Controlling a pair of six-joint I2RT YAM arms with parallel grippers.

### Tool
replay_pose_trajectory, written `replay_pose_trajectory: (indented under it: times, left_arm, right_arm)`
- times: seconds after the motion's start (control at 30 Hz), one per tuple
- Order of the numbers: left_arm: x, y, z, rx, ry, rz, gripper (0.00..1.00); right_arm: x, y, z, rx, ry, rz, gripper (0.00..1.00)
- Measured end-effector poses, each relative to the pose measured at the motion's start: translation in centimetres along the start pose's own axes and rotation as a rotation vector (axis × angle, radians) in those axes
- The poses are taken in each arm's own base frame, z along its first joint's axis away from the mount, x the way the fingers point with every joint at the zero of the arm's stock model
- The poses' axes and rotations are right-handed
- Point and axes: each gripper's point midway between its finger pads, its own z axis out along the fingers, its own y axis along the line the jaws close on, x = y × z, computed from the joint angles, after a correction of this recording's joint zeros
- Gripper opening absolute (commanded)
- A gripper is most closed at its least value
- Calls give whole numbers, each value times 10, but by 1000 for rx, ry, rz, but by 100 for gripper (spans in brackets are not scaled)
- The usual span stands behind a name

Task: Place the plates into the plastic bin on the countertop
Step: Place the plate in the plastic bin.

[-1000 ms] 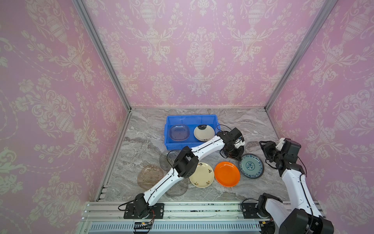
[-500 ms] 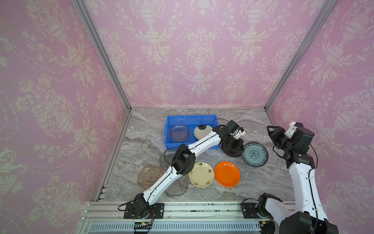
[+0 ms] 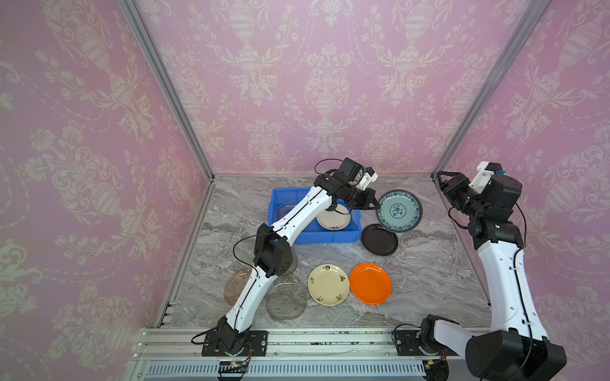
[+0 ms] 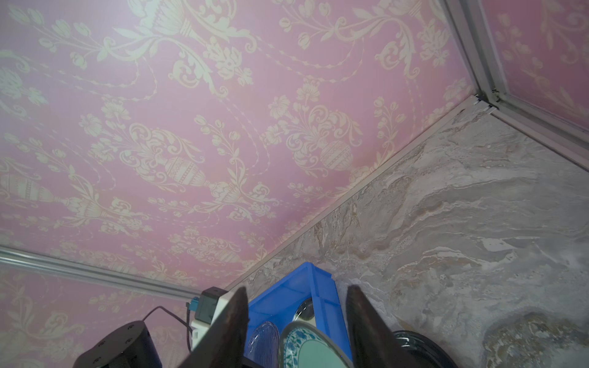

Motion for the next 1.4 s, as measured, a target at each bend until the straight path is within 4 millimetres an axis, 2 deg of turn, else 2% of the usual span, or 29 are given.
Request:
replay_pose_trajectory:
  times: [0.07, 0.13, 0.2, 0.43, 0.57, 0.73, 0.83, 1.0, 1.23, 1.4]
  left_arm:
    - [-4, 6, -20, -21, -22, -15, 0]
    - [-5, 20, -36, -52, -38, -43, 0]
    - [-3, 42, -50, -96, -46, -80, 0]
    - [22, 140, -92, -254, -50, -266, 0]
    - [25, 176, -111, -308, -75, -330, 0]
    - [16, 183, -118, -318, -104, -326, 0]
    - [9, 185, -115, -315, -114, -317, 0]
    - [11, 190, -109, -315, -102, -324, 0]
    - [6, 190, -110, -296, -121, -323, 0]
    - [15, 204, -109, -306, -110, -349, 0]
  right_arm:
    - [15, 13, 14, -51, 65, -11, 55]
    - [33, 23, 26, -94, 131, -13, 53]
    - [55, 32, 39, -140, 203, -16, 52]
    - [134, 59, 77, -227, 426, -18, 49]
    - [157, 59, 102, -223, 494, 2, 47]
    - [165, 55, 127, -201, 522, 33, 46]
    - [168, 63, 137, -203, 539, 22, 44]
    - [181, 75, 149, -212, 580, -17, 36]
    - [220, 40, 157, -101, 685, -42, 35]
    - [231, 37, 157, -89, 710, -44, 35]
